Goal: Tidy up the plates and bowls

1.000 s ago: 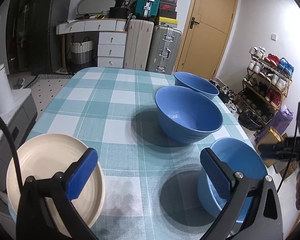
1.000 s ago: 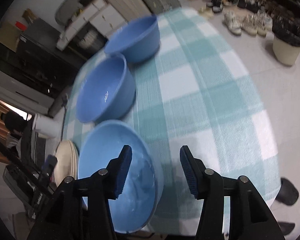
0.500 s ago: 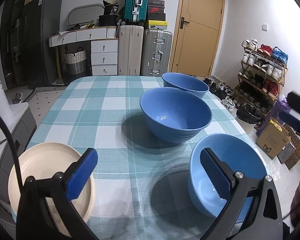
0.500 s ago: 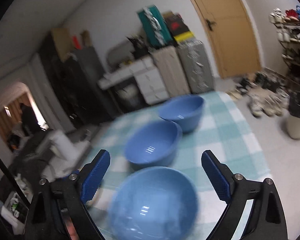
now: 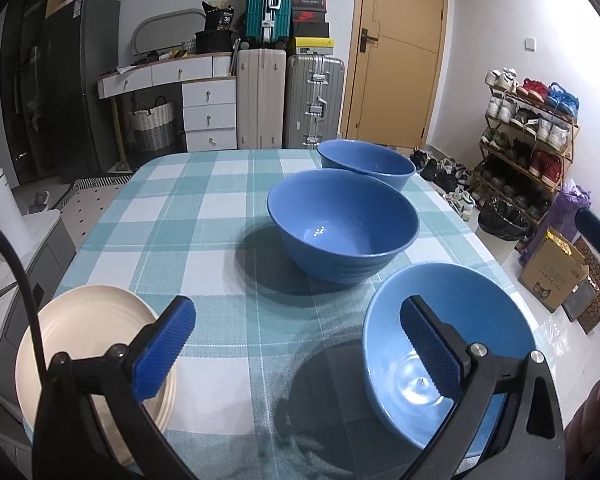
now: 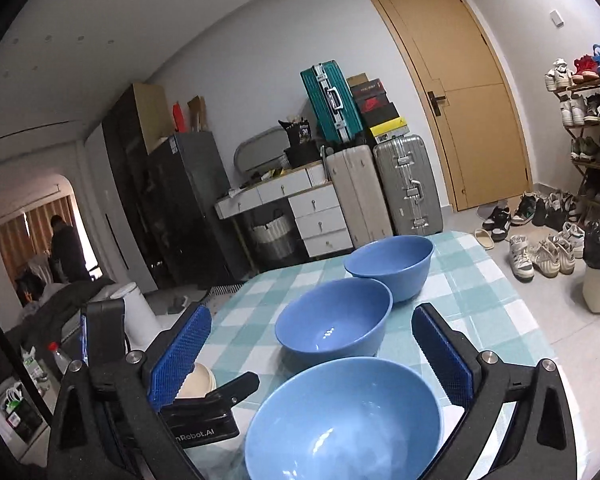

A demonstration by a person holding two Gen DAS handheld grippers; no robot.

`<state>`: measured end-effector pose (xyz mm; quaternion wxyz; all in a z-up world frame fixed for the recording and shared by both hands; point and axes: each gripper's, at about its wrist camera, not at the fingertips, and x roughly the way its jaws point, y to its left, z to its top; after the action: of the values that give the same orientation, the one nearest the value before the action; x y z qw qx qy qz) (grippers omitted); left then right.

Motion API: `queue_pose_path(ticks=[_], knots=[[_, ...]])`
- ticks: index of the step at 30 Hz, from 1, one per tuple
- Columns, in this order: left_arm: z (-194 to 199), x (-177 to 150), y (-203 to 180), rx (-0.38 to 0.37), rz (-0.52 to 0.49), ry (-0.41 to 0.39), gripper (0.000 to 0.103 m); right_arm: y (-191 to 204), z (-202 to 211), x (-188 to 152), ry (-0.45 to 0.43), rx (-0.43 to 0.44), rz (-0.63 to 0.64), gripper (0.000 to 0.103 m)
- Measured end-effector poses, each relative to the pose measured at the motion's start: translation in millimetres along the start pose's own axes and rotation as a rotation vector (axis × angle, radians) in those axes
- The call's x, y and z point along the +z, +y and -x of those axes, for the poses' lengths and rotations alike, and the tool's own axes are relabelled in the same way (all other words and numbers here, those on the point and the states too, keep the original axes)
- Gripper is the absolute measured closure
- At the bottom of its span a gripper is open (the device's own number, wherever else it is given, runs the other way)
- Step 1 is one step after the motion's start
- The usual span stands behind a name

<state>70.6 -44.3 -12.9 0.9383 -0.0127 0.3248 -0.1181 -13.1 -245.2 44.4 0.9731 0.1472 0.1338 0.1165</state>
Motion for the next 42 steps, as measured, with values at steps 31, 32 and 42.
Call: queue_pose_path(ticks=[31, 32, 42], knots=[[-30.6, 88.6, 19.4, 0.274, 0.102, -0.022, 0.0, -48.8, 13.7, 53.1, -0.053, -0.04, -0.128, 0.001], [-37.0, 92.4, 24.9, 0.258, 0.131, 0.004, 0.0, -48.1, 5.6, 62.6, -0.038, -0.065, -0.092, 0.001], [-109.6, 87.7, 50.1, -0.012, 0.296, 0.24, 0.0, -87.1, -151.2, 104.0, 0.434, 0.026, -0.103, 0.001]])
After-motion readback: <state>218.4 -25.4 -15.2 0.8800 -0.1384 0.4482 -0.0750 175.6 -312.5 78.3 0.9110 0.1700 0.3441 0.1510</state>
